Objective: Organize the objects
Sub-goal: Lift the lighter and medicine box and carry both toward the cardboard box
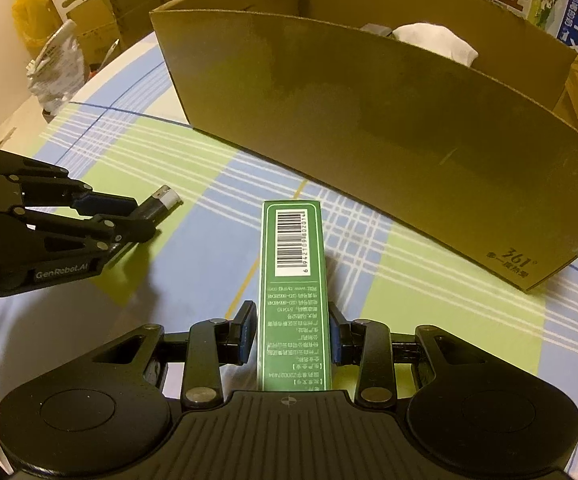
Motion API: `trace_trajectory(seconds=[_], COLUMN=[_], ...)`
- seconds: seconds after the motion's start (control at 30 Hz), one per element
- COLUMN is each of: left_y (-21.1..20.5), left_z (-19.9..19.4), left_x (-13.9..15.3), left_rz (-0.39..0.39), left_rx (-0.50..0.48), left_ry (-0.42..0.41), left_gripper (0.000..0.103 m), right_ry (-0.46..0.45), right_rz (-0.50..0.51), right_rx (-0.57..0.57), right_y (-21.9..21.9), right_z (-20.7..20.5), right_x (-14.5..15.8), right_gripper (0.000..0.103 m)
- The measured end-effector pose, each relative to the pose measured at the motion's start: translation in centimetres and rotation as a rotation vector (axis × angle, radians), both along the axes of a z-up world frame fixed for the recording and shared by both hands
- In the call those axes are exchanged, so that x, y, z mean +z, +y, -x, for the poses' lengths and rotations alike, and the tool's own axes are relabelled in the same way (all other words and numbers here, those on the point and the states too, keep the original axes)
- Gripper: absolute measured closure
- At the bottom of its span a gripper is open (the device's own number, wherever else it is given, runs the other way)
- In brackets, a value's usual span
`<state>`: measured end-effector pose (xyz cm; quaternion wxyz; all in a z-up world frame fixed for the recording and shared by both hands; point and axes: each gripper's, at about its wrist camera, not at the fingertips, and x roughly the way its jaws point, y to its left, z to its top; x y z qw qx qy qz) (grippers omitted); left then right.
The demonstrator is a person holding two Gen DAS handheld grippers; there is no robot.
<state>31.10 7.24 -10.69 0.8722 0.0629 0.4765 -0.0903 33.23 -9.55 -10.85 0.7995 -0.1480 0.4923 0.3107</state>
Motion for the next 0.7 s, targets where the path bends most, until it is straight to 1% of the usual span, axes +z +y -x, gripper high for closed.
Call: trace_trajectory(seconds=[0.17,0.3,0.33,0.37,0.43,0.53,0.7], left_y=[0.1,0.1,0.1,0.0,-0.1,-0.3,-0.6], left_z=[-0.1,0.0,0.0,0.0,0.1,0.2,0.7], left_x=[0.1,0.1,0.1,0.2,0.3,0.9,2.5], left_rz=[0.004,0.003,0.002,0.005,0.008,0.015,0.033], left_rx=[0.012,0.016,0.016,0.015,0.011,0.011,0.016], left_ry=[0.004,0.012,0.013,0.016,0.020,0.009,-0.019], left_gripper=[0.086,0.086,0.086,0.086,0.086,0.086,0.086], right_ry=[0.009,0.017,0.014,0.010,0.001,-0.030,-0.084], right_rz=[0.019,0.014,0.013,0.012,0.002,-0.040,-0.082], right_rx=[0.002,-0.007,-0.014,-0.019,-0.030,-0.034,-0.054], right_y=[0.1,-0.1,-0.1,-0.1,-0.2,-0.4,-1.1], right_z=[0.0,-0.1,-0.2,-0.2,-0.2,0.1,0.8], right_x=[-0.5,-0.4,-0.4,-0.2,0.3,2.0,4.4], right_gripper=[0.070,0.071,0.075,0.075,0.075,0.075,0.075])
